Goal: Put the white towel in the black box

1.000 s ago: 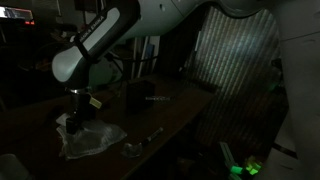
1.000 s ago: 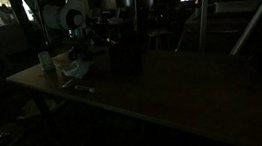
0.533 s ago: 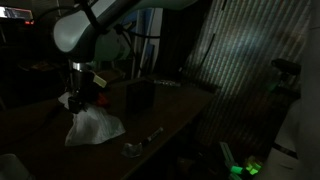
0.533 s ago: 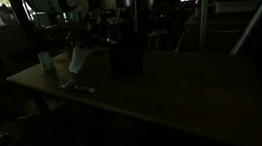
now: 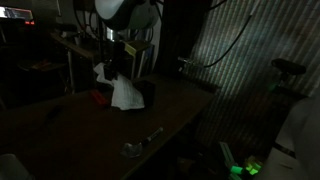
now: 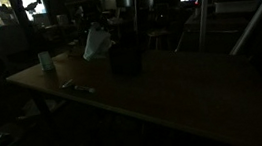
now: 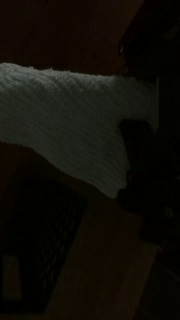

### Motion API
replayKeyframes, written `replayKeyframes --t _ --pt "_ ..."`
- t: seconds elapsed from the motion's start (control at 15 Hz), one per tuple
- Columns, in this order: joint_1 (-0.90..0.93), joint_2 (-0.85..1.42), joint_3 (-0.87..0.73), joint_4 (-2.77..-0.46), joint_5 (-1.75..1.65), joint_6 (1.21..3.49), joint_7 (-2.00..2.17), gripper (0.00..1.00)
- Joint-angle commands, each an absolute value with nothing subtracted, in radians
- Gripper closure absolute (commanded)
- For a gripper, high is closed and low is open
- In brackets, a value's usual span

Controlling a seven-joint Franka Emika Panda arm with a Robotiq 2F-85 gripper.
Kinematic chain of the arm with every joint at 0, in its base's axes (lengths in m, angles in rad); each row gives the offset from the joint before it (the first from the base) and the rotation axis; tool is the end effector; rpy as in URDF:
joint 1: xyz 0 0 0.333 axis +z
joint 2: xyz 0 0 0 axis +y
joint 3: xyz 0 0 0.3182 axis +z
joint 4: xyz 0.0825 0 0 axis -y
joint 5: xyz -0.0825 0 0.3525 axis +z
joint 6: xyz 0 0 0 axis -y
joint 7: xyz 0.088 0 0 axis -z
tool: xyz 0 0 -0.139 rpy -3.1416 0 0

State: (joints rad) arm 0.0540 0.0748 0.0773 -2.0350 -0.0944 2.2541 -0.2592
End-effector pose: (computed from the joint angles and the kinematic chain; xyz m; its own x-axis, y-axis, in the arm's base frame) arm 0.5540 0.0676 0.4094 0.8939 0.4326 0.1179 0.4213 -0.9003 0.1090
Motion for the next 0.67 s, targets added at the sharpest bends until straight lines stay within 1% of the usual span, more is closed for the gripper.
replayKeyframes --t 0.0,0.27,0.6 --pt "0.016 0.046 0.027 -2.003 -0.163 2.22 -0.248 1.0" --pt "-0.022 0.096 -0.018 -1.941 -0.228 2.221 -0.24 1.0" --pt "-0.041 0.198 -0.037 -1.88 -0.256 2.228 -0.251 1.0"
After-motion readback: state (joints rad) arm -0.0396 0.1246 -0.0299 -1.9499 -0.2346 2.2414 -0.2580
